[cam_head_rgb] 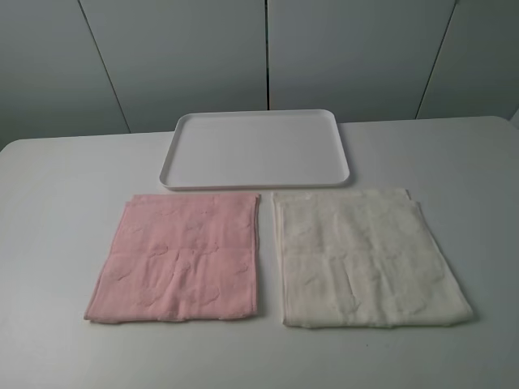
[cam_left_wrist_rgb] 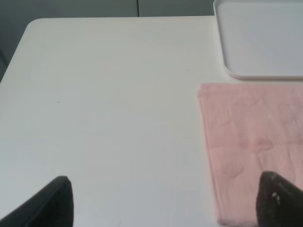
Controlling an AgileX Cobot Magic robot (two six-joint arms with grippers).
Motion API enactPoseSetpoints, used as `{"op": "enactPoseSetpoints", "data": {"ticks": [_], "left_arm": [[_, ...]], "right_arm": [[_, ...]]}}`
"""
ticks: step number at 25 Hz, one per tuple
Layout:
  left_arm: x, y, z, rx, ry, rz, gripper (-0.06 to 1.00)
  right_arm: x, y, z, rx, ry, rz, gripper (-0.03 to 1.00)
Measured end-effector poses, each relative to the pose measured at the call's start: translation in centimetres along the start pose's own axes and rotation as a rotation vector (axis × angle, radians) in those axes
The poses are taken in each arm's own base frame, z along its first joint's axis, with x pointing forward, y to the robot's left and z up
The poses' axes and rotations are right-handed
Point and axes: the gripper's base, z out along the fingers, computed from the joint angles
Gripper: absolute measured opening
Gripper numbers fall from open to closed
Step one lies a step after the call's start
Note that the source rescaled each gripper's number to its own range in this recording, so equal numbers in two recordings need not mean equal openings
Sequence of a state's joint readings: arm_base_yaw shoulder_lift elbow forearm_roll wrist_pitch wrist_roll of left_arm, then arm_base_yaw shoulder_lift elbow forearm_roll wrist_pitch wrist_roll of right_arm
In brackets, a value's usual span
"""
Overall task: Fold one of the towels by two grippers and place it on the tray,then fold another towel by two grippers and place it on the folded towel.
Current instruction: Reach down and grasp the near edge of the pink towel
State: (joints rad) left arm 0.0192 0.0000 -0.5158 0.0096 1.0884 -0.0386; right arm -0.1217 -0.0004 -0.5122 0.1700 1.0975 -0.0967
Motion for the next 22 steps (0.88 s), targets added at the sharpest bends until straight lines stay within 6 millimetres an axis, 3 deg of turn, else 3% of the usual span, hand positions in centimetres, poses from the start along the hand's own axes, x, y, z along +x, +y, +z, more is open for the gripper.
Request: {"op": "enactPoseSetpoints", "data": {"ticks": [12,17,22], "left_arm": [[-0.2,0.0,-0.1,0.000,0.000,0.008,1.00],[-3.2,-0.1,1.3,-0.002,0.090,0.098,1.00],[-7.6,-0.3,5.3,0.021,0.213,0.290,1.00]], "right_arm": [[-0.3,0.3,-0.1,-0.029,-0.026,-0.001,1.00],[-2.4,0.3,-0.2,-0.039,-0.006,-0.052,1.00],[-4.7,0.0,2.6,-0.076,0.097,-0.057,1.00]]}}
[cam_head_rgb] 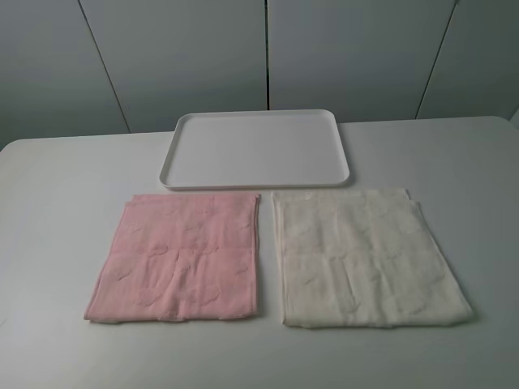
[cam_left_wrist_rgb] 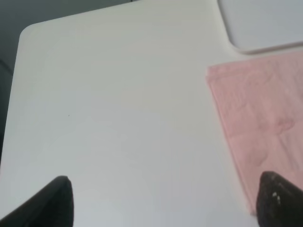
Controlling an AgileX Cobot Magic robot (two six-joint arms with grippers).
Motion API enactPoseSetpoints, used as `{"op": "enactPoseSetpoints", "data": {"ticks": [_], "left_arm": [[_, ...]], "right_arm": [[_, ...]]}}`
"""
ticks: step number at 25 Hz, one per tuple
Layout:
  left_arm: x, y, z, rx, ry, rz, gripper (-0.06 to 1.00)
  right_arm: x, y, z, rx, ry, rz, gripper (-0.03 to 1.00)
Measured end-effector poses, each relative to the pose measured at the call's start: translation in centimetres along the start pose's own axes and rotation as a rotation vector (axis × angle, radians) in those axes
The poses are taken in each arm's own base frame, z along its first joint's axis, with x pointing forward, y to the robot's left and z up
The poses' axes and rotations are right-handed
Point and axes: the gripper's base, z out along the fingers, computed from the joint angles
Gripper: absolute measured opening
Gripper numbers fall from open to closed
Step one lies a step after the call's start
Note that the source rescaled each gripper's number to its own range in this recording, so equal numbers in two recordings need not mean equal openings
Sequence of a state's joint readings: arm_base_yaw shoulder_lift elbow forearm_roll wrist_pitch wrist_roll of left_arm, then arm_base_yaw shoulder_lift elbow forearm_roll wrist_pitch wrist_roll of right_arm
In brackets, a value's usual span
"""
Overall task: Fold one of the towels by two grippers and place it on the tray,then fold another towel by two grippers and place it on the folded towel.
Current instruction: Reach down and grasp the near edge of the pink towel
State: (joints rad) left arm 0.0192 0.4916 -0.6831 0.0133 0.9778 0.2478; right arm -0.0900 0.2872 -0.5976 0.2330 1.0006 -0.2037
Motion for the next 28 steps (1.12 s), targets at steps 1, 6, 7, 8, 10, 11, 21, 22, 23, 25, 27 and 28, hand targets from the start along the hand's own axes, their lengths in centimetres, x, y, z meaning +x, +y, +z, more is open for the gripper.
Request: {"op": "enactPoseSetpoints", "data": {"ticks": [1,6,7,8,10,11,21,22,23,25,27,28], "left_arm": [[-0.9,0.2,1.1,0.010,0.035,0.035,1.00],[-5.7,0.3,6.2,0.078,0.077,0.303,1.00],[-6.5,0.1,7.2,0.093,0.098,0.378,1.00],[-7.0,-0.1,8.4,0.110,0.129,0.434,1.00],[-8.2,-0.7,10.6,0.137,0.180,0.533,1.00],[-8.6,-1.0,11.9,0.154,0.213,0.584,1.00],[-6.4,-3.7,21.6,0.428,0.519,0.854,1.00],[-6.2,-3.9,22.1,0.452,0.534,0.872,1.00],[-5.9,-4.1,22.4,0.473,0.545,0.886,1.00],[-5.4,-4.4,22.9,0.522,0.556,0.904,1.00],[-4.6,-4.9,23.5,0.576,0.564,0.951,1.00],[-4.0,-5.0,23.7,0.598,0.573,0.979,1.00]], "right_arm": [[-0.5,-0.1,0.9,-0.017,0.032,-0.005,1.00],[-2.7,0.0,5.4,-0.159,0.128,-0.102,1.00],[-3.1,0.0,6.6,-0.199,0.157,-0.114,1.00],[-3.3,0.0,7.5,-0.229,0.177,-0.123,1.00],[-4.1,0.0,9.4,-0.303,0.223,-0.152,1.00],[-4.5,0.1,10.3,-0.335,0.246,-0.163,1.00],[-6.5,6.7,15.1,-0.585,0.311,-0.593,1.00],[-6.4,7.3,15.4,-0.600,0.326,-0.630,1.00],[-6.2,8.2,15.8,-0.618,0.347,-0.672,1.00],[-6.1,9.6,16.8,-0.630,0.386,-0.753,1.00],[-5.7,11.1,17.5,-0.647,0.429,-0.833,1.00],[-5.6,11.7,18.0,-0.651,0.456,-0.871,1.00]]}}
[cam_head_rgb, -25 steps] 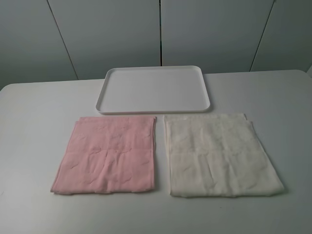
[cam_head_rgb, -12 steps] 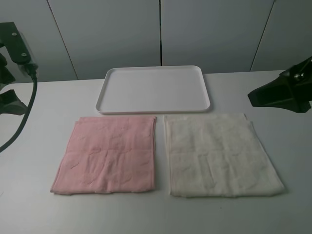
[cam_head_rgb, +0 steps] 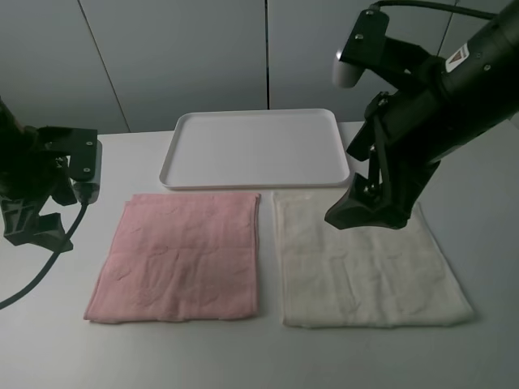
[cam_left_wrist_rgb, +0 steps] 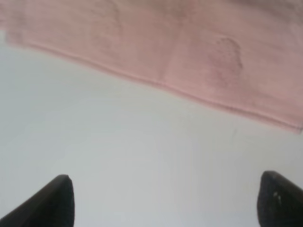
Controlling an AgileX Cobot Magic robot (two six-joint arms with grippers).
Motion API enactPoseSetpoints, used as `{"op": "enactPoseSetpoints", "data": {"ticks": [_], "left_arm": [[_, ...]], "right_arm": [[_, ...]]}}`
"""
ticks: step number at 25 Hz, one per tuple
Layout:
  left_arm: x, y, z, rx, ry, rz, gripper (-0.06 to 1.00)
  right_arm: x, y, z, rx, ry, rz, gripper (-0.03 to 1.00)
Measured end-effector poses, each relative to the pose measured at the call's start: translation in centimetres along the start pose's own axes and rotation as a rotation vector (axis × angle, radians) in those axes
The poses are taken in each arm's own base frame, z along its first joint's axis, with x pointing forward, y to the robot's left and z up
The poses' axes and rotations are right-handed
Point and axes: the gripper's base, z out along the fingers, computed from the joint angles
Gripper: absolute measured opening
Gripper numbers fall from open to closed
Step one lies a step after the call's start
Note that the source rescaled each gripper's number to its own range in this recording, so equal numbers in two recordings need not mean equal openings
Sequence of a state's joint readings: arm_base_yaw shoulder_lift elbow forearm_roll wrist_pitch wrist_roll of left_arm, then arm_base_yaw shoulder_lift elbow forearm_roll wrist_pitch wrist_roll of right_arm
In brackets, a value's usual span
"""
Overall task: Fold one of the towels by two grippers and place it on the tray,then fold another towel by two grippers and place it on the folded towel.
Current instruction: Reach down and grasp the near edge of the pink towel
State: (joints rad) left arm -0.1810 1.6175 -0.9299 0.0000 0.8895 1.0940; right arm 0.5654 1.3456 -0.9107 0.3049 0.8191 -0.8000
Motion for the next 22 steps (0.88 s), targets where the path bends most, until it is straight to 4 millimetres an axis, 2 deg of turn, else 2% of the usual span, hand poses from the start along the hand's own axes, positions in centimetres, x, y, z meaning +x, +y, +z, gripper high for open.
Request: {"op": "enactPoseSetpoints", "data": {"ticks": [7,10,15,22], "left_arm": [[1.1,-2.6,3.8,0.074,0.027,0.136,1.00],[1.3,-4.0,4.8,0.084,0.045,0.200,1.00],[0.9,-5.6,5.7,0.069,0.106,0.319,1.00],[-0.7,-6.2,6.6,0.047,0.095,0.373,1.00]], "right_arm": [[-2.8,1.5,4.2,-0.071,0.141,-0.144,1.00],[-3.6,3.1,6.1,-0.102,0.196,-0.234,1.00],[-3.9,5.6,9.4,-0.126,0.302,-0.327,1.00],[-3.5,6.6,11.9,-0.152,0.367,-0.341,1.00]]}}
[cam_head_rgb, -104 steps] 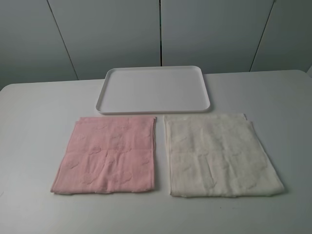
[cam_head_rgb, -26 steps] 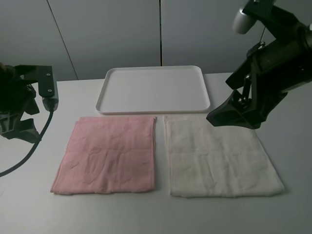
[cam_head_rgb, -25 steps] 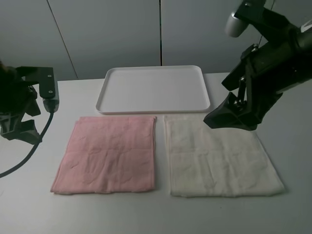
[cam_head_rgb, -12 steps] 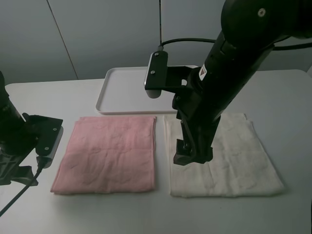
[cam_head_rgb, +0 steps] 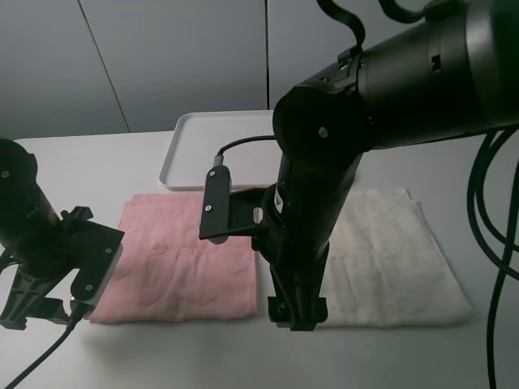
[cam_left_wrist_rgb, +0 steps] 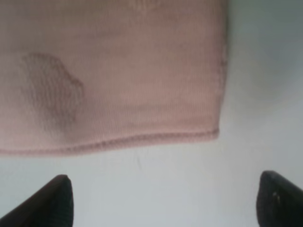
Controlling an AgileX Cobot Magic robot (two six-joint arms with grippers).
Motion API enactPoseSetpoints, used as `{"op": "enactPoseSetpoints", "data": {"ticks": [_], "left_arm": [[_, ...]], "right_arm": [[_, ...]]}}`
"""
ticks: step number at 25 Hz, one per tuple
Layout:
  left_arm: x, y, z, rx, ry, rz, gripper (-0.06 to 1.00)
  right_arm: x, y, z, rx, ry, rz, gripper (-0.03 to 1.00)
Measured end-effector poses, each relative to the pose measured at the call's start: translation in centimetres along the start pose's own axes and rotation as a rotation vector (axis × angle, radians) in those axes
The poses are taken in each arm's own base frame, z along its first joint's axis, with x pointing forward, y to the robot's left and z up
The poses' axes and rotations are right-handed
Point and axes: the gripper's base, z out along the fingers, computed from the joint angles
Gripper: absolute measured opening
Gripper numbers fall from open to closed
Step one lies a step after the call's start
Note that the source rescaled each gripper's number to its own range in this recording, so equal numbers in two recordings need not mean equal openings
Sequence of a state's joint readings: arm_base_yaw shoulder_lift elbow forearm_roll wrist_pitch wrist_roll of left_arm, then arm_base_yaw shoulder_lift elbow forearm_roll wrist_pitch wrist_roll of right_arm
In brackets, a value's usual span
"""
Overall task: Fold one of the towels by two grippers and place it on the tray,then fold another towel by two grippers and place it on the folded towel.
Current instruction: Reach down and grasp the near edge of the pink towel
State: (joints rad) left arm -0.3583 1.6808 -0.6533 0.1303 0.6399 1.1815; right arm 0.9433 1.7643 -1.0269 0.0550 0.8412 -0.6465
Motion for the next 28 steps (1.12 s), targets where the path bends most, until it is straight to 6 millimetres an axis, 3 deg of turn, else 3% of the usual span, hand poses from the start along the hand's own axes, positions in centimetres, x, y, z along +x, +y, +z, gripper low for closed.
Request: {"op": "enactPoseSetpoints", "data": {"ticks": [8,12,15,20,28], "left_arm": [[-1.1,0.0,2.2,0.046,0.011,0.036,1.00],[-1.1,0.1,2.4,0.041,0.010,0.038,1.00],[-1.1,0.1,2.4,0.040,0.011,0.040,1.00],[-1.1,0.1,2.4,0.038,0.010,0.033,1.00],[-1.1,0.1,2.4,0.037,0.010,0.033,1.00]], "right_arm": [[-0.1,-0.1,0.3,0.007,0.004,0.000,1.00],[-0.2,0.0,0.3,0.012,0.003,-0.007,1.00],[-1.0,0.8,0.6,0.022,-0.001,-0.051,1.00],[-2.4,2.5,2.9,0.007,0.047,-0.148,1.00],[-5.3,1.6,4.4,0.025,0.024,-0.144,1.00]]}}
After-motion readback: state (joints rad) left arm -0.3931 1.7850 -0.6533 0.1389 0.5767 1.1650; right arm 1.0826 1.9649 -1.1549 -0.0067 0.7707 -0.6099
